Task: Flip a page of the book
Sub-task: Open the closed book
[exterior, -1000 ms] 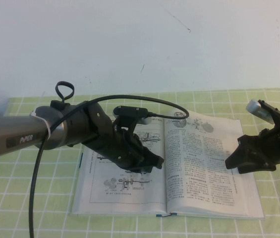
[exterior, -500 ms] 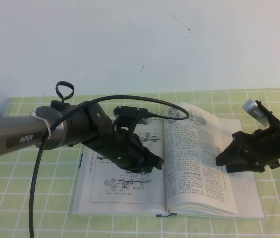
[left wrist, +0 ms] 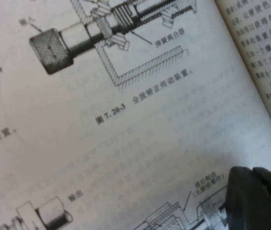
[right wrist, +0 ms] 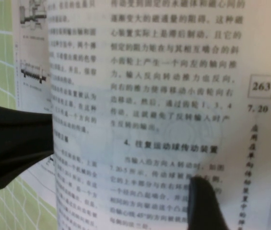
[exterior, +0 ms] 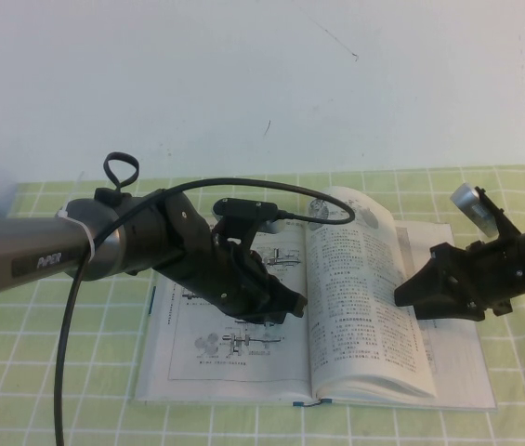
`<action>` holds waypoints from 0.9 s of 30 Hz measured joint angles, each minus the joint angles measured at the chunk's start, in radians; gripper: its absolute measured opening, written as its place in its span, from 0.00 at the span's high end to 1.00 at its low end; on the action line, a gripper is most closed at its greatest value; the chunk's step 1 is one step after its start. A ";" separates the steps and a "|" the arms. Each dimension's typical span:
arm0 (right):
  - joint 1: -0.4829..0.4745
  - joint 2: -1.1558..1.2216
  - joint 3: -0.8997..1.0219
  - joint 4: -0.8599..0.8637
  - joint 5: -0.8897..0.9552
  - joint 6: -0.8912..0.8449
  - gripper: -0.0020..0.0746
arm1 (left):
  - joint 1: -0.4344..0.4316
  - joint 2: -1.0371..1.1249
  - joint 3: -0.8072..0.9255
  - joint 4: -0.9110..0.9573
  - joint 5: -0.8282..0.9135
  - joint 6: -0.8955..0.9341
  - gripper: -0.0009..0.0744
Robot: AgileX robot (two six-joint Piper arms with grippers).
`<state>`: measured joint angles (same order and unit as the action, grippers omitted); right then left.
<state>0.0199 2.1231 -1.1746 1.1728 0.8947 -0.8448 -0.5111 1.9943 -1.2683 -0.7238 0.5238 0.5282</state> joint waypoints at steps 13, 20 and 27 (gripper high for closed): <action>0.000 0.006 0.004 0.063 -0.002 -0.047 0.51 | 0.000 0.000 0.000 -0.002 0.000 0.001 0.99; 0.000 0.007 0.003 0.067 -0.002 -0.051 0.51 | 0.000 -0.006 0.000 -0.002 -0.004 0.001 0.99; 0.000 0.007 0.003 0.081 0.002 -0.062 0.51 | 0.000 -0.044 0.006 0.025 -0.022 0.001 0.99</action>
<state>0.0199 2.1306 -1.1714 1.2542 0.8968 -0.9070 -0.5111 1.9506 -1.2620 -0.6986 0.5018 0.5291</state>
